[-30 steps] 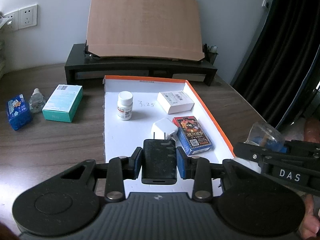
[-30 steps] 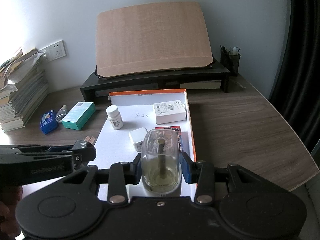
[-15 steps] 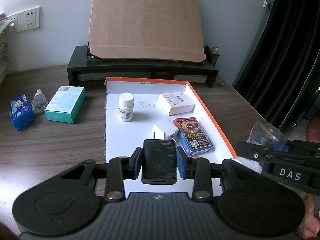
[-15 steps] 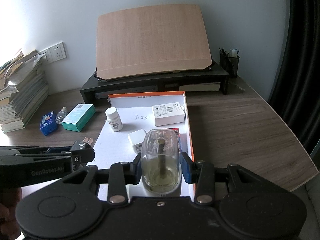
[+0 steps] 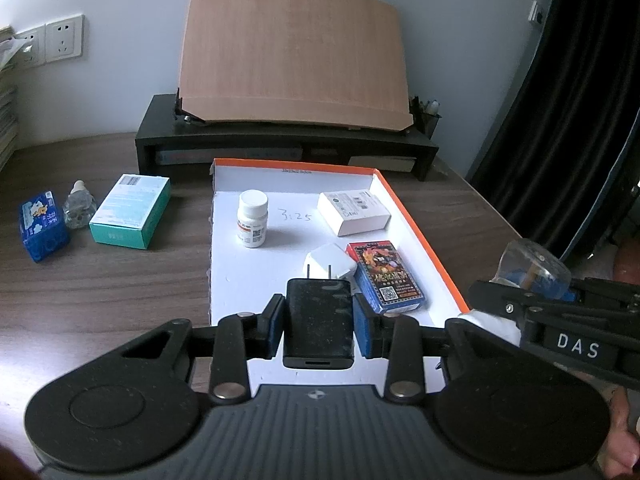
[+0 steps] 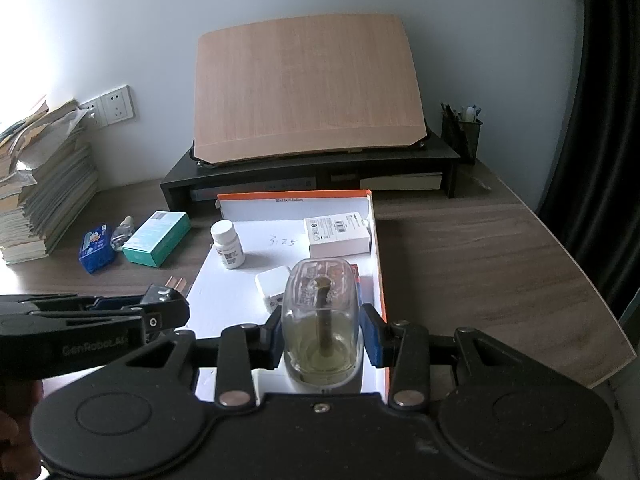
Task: Organize rigid objects
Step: 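Hold the black charger and diffuser above the tray with both grippers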
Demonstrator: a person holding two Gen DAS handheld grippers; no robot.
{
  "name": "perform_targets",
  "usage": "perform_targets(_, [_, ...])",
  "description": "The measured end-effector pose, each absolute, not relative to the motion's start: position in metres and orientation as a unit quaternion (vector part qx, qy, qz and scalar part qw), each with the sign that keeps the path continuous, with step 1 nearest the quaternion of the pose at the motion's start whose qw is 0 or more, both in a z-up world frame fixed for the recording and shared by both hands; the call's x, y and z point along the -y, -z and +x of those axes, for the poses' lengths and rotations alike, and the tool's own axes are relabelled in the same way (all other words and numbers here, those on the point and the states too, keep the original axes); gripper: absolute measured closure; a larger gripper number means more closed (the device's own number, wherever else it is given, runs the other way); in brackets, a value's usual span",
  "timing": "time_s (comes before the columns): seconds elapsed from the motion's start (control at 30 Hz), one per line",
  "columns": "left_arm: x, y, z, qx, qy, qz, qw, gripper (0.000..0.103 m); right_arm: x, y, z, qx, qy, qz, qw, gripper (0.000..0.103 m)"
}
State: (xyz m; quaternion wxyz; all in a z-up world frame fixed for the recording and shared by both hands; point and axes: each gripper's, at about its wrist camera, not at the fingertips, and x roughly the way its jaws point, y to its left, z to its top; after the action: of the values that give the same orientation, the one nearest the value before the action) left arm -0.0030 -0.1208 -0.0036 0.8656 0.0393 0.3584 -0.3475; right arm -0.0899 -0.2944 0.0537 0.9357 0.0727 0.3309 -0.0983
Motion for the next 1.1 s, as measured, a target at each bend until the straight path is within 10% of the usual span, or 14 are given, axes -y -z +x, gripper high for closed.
perform_targets(1.1, [0.118, 0.018, 0.016, -0.385, 0.336, 0.037, 0.859, 0.067, 0.291, -0.040, -0.065, -0.361, 0.088, 0.070, 0.926, 0.055])
